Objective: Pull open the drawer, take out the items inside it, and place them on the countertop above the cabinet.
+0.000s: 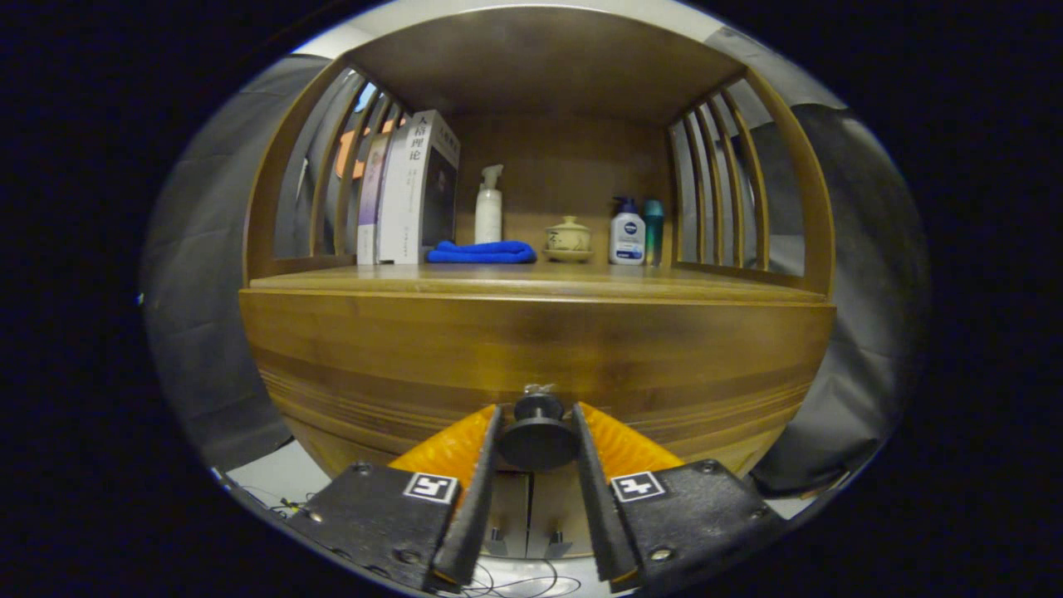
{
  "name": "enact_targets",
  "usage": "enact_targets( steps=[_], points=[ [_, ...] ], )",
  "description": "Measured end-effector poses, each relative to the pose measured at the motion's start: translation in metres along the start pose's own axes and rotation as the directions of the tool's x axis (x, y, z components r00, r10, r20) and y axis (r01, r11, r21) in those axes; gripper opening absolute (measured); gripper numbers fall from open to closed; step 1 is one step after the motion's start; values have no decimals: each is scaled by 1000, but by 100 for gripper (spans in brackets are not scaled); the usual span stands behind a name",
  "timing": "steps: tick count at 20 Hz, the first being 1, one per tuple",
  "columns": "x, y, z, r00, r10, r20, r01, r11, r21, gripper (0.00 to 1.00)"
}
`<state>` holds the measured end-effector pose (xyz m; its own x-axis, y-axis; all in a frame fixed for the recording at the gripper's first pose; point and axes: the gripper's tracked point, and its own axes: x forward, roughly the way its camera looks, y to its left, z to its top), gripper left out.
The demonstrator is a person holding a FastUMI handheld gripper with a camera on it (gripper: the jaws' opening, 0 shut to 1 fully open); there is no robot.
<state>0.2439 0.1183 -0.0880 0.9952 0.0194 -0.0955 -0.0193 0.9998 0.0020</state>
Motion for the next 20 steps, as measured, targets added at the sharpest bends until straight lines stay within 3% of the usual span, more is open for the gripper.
enact_targets(
  steps=[1,7,17,20],
  points=[
    [1,-3,-3,1000,1,4,-1,1000,-7,50],
    [2,-4,-3,1000,1,-13,-1,1000,-11,42],
    [-9,-2,-5,999,15,-32,-15,1000,-3,39],
    [-42,-2,-13,999,21,-33,-21,1000,-3,39]
  ],
)
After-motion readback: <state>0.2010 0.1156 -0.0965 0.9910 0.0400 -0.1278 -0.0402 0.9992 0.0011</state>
